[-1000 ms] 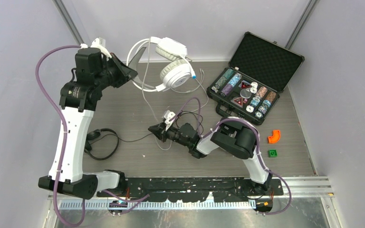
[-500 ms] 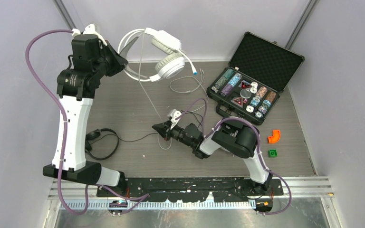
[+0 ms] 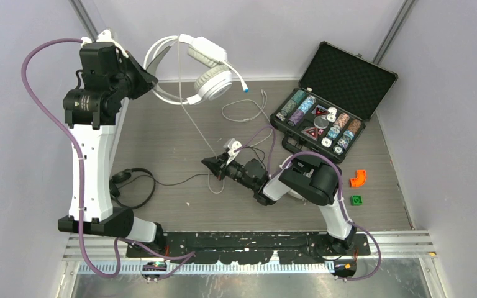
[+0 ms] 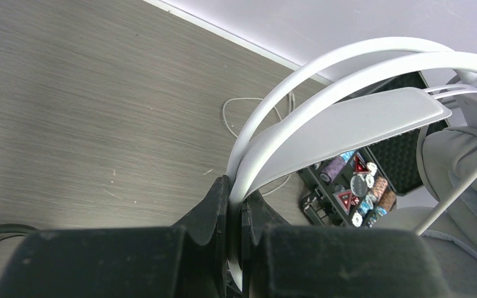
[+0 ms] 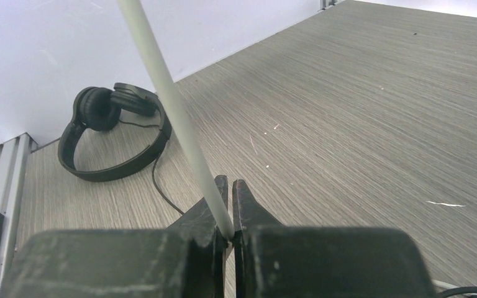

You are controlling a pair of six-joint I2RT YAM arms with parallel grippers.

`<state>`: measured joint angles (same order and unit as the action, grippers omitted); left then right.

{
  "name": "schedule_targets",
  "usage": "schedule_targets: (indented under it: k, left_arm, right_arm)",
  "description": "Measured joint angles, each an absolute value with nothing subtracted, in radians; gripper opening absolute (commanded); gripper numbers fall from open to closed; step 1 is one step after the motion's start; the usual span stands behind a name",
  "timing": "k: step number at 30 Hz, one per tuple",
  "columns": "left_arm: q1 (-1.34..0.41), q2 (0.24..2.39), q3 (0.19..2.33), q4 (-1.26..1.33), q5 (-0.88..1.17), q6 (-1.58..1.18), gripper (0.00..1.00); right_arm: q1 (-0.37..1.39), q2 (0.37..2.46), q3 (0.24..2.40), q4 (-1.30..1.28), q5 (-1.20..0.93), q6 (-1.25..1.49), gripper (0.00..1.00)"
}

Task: Wrap the headphones
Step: Wrap the headphones cable around the headphones.

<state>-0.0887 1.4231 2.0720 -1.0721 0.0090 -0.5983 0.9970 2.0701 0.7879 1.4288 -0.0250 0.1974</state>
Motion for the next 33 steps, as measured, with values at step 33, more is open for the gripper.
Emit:
schedule_targets:
  k: [33]
  left_arm:
    - [-0.028,1.427,1.932,-1.040,0.298,-0.500,0.00]
  right_arm:
    - [0.833,2.070,0.762,1.421,-0.044,0.350,0.00]
